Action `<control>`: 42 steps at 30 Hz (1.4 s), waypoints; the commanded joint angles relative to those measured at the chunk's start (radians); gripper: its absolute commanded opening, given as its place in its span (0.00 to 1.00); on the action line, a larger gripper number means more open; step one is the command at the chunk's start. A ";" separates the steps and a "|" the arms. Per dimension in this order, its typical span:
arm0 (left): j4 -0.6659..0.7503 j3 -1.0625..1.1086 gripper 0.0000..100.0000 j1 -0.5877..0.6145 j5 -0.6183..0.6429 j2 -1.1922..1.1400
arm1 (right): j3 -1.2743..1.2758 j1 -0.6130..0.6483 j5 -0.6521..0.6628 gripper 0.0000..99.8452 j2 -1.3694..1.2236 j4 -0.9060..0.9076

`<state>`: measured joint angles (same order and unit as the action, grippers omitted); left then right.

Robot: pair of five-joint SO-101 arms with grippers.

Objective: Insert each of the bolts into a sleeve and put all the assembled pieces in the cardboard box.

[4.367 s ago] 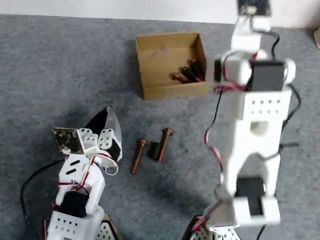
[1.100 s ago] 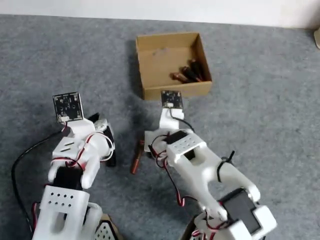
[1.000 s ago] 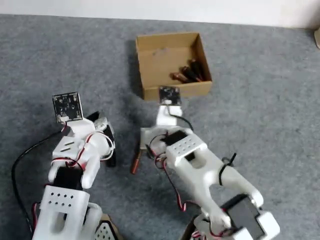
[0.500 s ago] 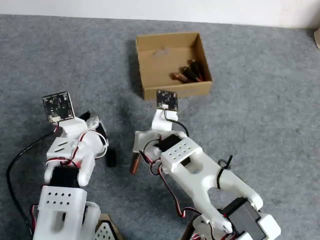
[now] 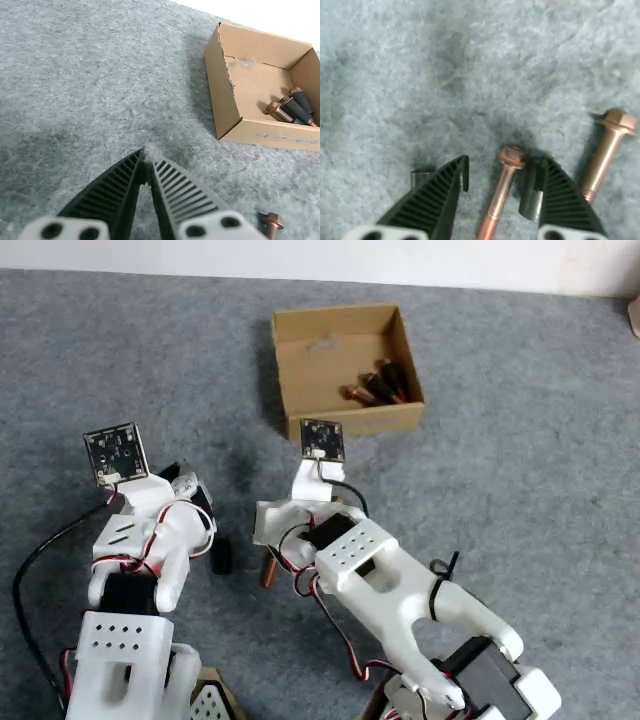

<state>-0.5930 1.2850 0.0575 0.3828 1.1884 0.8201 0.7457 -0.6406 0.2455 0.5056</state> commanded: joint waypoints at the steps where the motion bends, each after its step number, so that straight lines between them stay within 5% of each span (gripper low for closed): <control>1: 0.000 -0.053 0.01 0.013 0.008 -0.001 | -0.018 0.004 -0.003 0.20 0.035 -0.025; 18: 0.000 -0.048 0.01 0.013 0.006 -0.002 | 0.091 -0.104 0.008 0.20 0.044 -0.018; 42: 0.002 -0.033 0.01 0.013 0.006 -0.002 | 0.171 -0.027 0.048 0.20 0.035 0.004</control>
<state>-0.5930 1.2850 0.0575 0.3828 1.1884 0.9613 0.7135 -0.6068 0.2746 0.4918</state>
